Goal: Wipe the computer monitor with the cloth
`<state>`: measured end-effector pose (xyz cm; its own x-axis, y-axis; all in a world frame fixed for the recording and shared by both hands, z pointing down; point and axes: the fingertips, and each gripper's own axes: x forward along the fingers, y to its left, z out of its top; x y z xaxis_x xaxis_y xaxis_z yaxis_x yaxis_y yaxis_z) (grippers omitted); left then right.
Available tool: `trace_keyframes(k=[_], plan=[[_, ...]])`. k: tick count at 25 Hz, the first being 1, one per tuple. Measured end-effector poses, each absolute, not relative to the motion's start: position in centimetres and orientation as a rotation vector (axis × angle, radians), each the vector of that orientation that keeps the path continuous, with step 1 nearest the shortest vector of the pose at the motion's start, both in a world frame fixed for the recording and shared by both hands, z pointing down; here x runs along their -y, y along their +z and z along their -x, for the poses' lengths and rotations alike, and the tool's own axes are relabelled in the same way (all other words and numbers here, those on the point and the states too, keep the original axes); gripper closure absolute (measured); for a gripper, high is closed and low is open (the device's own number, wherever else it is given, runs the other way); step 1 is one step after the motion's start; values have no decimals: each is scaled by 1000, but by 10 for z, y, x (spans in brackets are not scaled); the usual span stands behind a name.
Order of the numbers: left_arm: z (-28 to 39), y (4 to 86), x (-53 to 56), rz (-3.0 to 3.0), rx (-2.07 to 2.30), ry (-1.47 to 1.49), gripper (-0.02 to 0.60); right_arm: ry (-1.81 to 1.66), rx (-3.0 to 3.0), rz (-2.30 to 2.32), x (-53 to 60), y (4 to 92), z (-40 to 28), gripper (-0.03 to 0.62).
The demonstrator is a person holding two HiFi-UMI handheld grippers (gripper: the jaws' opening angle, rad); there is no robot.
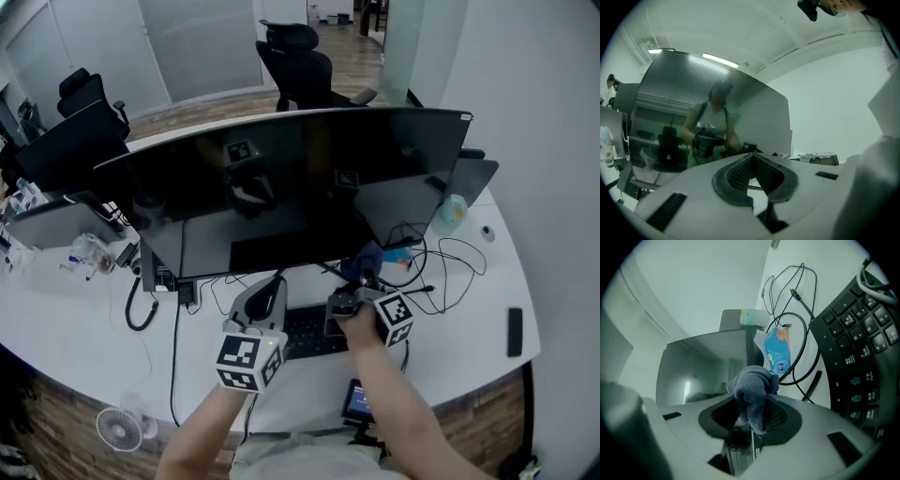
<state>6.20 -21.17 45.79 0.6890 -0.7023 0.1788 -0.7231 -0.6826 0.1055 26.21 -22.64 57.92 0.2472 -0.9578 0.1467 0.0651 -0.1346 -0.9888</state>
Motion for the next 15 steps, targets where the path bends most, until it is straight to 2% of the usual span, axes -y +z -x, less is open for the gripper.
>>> trace_keyframes(k=[15], plan=[[-27, 469, 202, -2733, 1033, 123, 574, -1128, -968, 1389, 232, 582, -227, 468]])
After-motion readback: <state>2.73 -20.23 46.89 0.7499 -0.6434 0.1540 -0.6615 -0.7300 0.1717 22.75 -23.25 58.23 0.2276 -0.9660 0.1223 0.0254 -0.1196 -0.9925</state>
